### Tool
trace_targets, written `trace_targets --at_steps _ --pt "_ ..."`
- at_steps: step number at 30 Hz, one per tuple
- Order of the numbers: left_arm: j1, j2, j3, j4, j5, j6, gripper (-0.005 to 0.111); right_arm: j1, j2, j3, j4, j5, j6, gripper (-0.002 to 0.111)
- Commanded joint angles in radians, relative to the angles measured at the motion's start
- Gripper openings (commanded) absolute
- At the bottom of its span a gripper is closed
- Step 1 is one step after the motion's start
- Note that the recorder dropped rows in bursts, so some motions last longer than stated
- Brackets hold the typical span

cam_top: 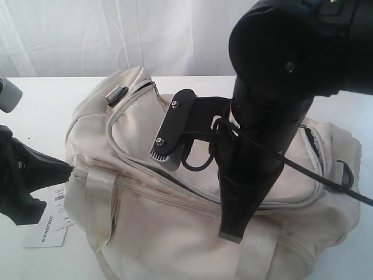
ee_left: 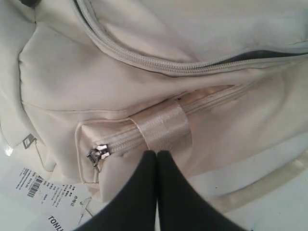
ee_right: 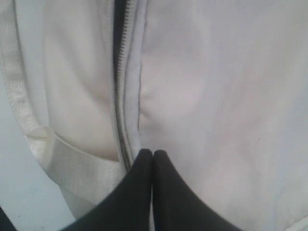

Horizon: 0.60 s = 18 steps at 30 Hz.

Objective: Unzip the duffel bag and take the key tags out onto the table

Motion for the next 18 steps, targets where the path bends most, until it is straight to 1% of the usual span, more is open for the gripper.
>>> trace_targets --at_steps 1,2,6,8,13,18 --pt "0.001 -0.005 -0.002 -0.016 0.016 -0.009 0.0 0.001 0.024 -0.005 0.005 0.003 -0.011 0.01" --pt "0.001 -0.005 -0.002 -0.016 0.017 -0.009 0.0 0.001 0.033 -0.005 0.003 -0.002 -0.011 0.014" --pt "0.001 -0.005 -0.002 -0.016 0.02 -0.009 0.0 0.001 0.062 -0.005 -0.001 -0.03 -0.011 0.035" --pt "0.001 -0.005 -0.002 -0.016 0.02 -0.009 0.0 0.001 0.072 -0.005 -0.026 -0.051 0.002 0.042" --pt "-0.001 -0.005 -0.002 -0.016 0.02 -0.009 0.0 0.001 0.093 -0.005 -0.095 -0.106 0.056 0.043" --pt "-0.001 -0.005 -0.002 -0.016 0.02 -0.009 0.0 0.001 0.111 -0.005 -0.098 -0.121 0.058 0.043"
